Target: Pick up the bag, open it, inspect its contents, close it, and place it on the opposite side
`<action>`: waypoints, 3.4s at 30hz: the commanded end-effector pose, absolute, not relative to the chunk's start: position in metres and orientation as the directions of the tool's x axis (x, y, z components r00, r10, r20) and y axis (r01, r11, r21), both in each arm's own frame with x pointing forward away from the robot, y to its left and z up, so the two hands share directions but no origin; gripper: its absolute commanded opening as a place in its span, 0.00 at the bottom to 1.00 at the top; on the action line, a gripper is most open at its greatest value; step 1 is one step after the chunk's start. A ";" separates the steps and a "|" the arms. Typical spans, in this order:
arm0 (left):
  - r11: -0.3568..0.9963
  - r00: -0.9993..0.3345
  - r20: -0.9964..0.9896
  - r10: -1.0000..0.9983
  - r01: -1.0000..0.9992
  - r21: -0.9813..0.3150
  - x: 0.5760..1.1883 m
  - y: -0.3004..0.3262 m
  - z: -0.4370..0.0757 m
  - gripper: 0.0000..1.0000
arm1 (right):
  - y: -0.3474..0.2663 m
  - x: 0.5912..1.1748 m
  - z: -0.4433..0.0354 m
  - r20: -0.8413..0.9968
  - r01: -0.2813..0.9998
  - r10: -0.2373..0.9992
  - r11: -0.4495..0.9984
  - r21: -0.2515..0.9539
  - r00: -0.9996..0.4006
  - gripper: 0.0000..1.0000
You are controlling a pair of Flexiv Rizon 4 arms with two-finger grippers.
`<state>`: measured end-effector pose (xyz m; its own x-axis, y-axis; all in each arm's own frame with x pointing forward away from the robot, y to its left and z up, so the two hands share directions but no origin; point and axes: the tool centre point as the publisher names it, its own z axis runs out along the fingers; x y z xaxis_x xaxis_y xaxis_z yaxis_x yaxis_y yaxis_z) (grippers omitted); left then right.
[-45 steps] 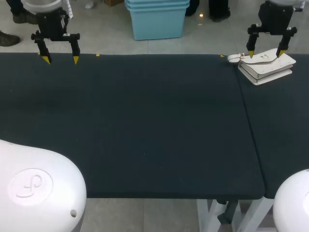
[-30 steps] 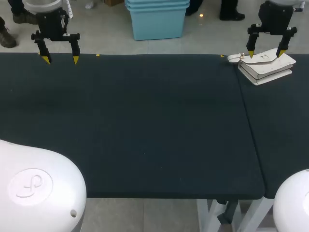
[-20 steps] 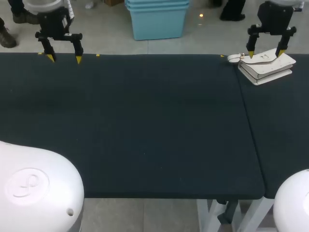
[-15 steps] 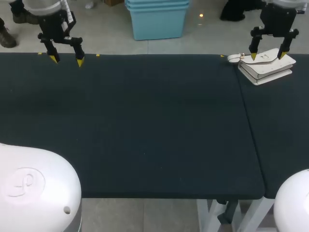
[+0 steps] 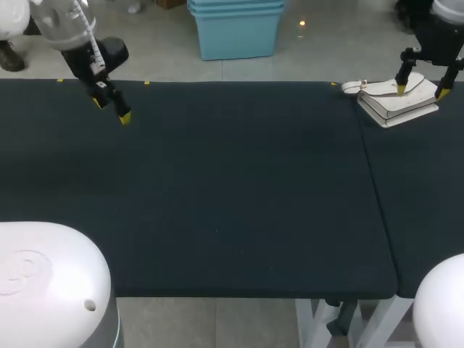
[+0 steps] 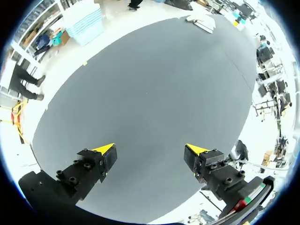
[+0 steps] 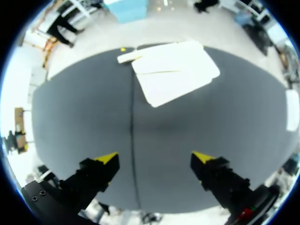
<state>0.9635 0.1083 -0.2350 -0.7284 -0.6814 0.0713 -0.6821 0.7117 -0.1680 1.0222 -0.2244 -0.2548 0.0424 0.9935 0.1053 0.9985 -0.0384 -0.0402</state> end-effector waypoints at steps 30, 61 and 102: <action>0.817 -0.991 -0.026 0.128 0.121 -0.564 0.956 0.069 -0.280 1.00 | -0.299 1.074 -0.315 0.203 0.989 0.968 -0.143 -0.041 0.148 1.00; 0.811 -0.986 -0.013 0.165 0.144 -0.568 0.958 0.065 -0.284 1.00 | -0.353 1.160 -0.348 0.248 0.991 0.959 -0.126 -0.054 0.136 1.00; 0.811 -0.986 -0.013 0.165 0.144 -0.568 0.958 0.065 -0.284 1.00 | -0.346 1.199 -0.372 0.294 0.990 0.953 -0.033 -0.135 0.072 0.00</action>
